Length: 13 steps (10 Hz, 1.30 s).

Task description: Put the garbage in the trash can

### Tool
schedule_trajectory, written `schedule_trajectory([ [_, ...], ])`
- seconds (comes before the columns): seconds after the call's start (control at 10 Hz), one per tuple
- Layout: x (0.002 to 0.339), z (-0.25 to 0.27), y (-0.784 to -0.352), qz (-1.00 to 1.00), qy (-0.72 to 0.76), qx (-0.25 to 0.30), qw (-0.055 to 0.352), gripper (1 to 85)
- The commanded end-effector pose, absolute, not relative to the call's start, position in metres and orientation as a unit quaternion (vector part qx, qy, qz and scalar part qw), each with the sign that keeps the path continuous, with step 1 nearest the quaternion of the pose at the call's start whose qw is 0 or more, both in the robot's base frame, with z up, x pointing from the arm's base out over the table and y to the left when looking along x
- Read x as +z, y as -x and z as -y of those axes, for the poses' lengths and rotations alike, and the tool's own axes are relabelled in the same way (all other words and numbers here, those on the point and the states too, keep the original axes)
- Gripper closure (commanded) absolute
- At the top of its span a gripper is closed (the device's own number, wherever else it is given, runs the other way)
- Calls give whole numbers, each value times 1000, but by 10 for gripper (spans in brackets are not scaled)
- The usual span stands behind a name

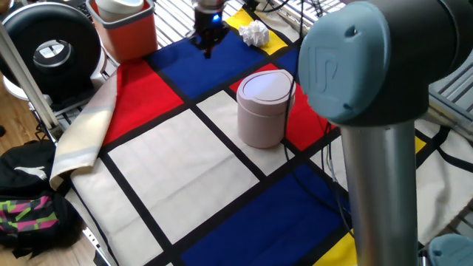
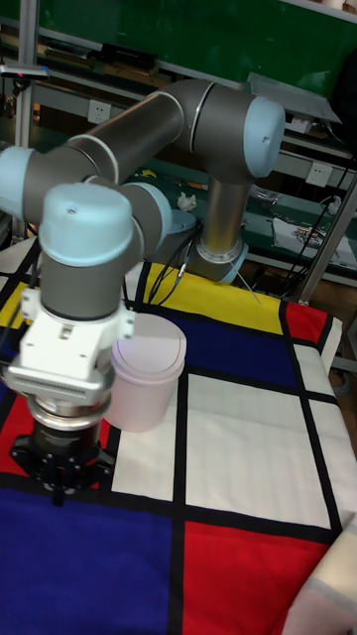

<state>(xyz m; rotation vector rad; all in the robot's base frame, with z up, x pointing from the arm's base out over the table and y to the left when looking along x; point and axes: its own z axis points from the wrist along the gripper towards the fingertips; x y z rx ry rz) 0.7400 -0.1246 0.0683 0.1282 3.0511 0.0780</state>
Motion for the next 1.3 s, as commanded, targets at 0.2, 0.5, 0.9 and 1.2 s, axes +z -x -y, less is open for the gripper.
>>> schedule_trajectory([
  [0.2, 68, 134, -733, -995, -65, 50, 49, 847],
  [0.5, 68, 138, -736, -989, -130, 46, 54, 847],
  [0.9, 70, 146, -751, -982, -165, 37, 82, 847],
  [1.2, 71, 143, -756, -981, -165, 45, 91, 847],
])
